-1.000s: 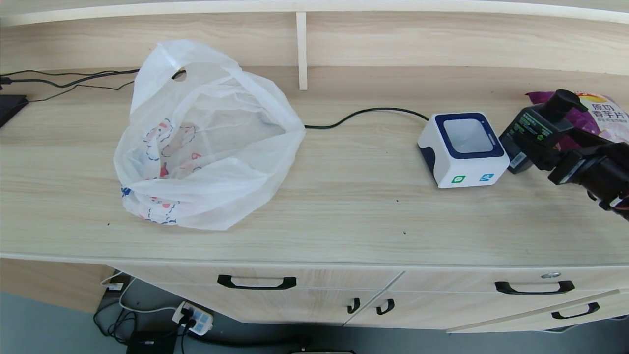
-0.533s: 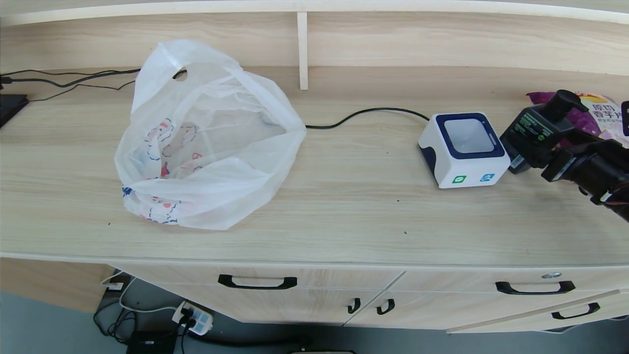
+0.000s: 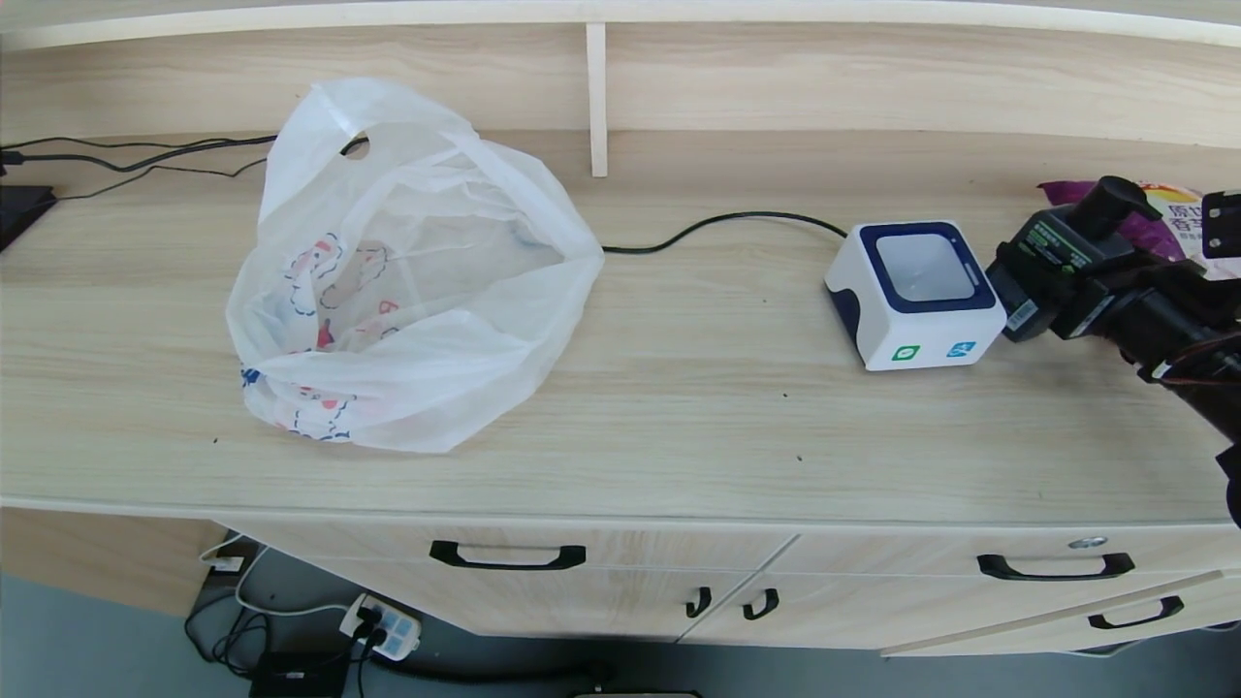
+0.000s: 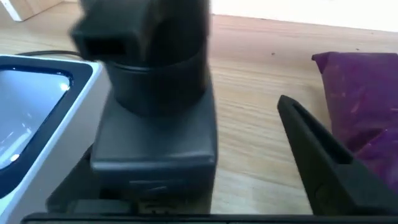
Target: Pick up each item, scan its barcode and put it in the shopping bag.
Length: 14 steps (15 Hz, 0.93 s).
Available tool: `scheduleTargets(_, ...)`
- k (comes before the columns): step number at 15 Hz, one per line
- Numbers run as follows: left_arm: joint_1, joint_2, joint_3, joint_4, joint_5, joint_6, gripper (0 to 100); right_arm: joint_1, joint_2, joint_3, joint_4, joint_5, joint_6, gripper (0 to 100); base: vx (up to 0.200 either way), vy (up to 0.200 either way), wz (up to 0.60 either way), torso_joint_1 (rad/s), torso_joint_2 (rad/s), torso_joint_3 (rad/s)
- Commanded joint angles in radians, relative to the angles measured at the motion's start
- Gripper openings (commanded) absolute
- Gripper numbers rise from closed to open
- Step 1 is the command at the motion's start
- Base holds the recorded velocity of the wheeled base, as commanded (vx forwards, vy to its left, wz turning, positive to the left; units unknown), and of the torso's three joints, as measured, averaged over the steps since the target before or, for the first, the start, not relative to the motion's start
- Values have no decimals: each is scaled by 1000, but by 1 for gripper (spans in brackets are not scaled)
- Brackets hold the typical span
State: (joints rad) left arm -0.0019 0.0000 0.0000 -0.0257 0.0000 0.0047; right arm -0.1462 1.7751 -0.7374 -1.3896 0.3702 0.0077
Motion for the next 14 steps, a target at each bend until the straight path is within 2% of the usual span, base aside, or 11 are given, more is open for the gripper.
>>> scheduleTargets(1, 0, 2, 0, 0, 0, 0, 100, 0, 4, -13, -2, -1, 3, 0, 0, 0, 0, 0, 0, 0)
scheduleTargets(6, 0, 2, 0, 0, 0, 0, 100, 0, -5, 23, -108, -2, 21, 0, 0, 0, 0, 0, 0, 0)
scheduleTargets(9, 0, 2, 0, 0, 0, 0, 100, 14, -91, 66, -134, -4, 37, 0, 0, 0, 0, 0, 0, 0)
scheduleTargets(12, 0, 2, 0, 0, 0, 1, 100, 91, -272, 182, -121, -53, 158, 0, 0, 0, 0, 0, 0, 0)
scheduleTargets(13, 0, 2, 0, 0, 0, 0, 100, 146, -347, 201, -82, -96, 184, 0, 0, 0, 0, 0, 0, 0)
scheduleTargets(14, 0, 2, 0, 0, 0, 0, 100, 224, -430, 151, 38, -129, 219, 0, 0, 0, 0, 0, 0, 0)
